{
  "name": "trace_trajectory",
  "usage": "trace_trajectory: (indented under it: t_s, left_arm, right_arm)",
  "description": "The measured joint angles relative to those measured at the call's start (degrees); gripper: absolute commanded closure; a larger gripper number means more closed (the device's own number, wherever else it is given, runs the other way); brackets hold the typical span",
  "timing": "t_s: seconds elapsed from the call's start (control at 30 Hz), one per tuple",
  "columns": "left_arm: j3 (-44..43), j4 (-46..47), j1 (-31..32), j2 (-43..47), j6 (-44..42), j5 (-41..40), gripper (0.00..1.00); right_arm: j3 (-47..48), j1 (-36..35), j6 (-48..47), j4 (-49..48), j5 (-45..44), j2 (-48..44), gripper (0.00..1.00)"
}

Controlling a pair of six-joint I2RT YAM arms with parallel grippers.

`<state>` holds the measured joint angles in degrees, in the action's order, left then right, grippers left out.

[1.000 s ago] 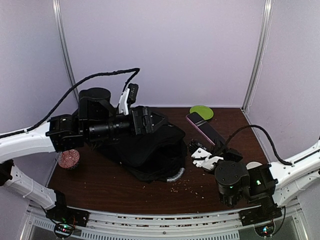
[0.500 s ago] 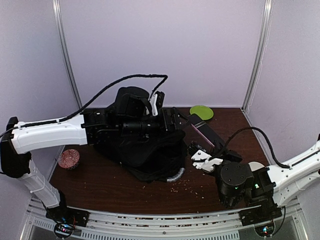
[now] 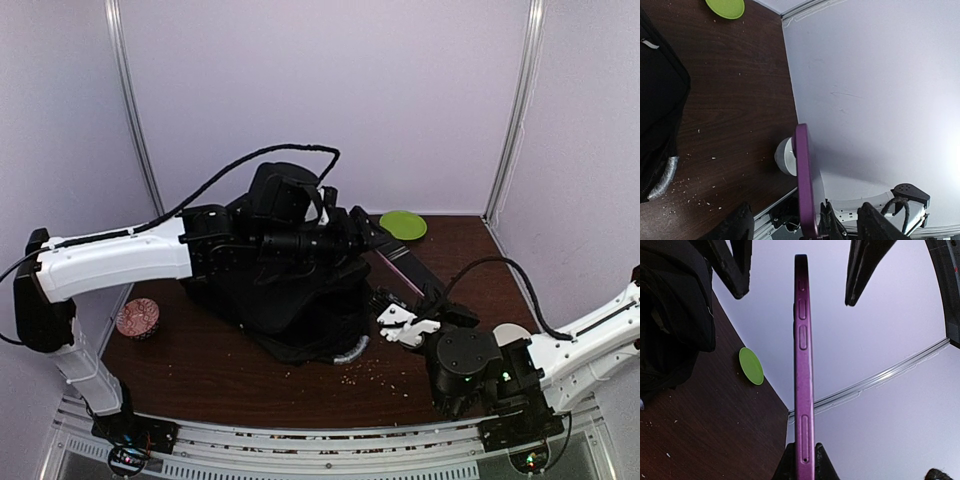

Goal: Pack the student bag
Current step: Pick up the personal item from the center of the board.

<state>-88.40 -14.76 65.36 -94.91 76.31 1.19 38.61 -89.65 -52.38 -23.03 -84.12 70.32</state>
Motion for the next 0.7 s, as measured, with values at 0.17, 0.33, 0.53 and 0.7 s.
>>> trace_trajectory:
  t_s: [0.17,0.33,0.53,0.7]
  left_arm:
    - [-1.4,-0.8,0.0,-3.4,1.2,1.3,0.43]
    - [-2.5,-2.0,0.0,-3.9,1.7,1.7,0.52]
    - [-3.3,-2.1,0.0,-4.2,1.9,2.3,0.65]
    - [-3.3,-1.8,0.0,-4.5,2.1,2.6,0.7]
  right_arm:
    - [0.0,0.0,0.0,-0.2,0.0,0.3,1.0]
    - [0.0,0.0,-0.2,-0.4,0.0,0.4,1.0]
    - [0.0,0.0,0.4,-0.1,0.0,0.4,1.0]
    - [0.0,0.0,2.8,3.2,0.0,0.4,1.0]
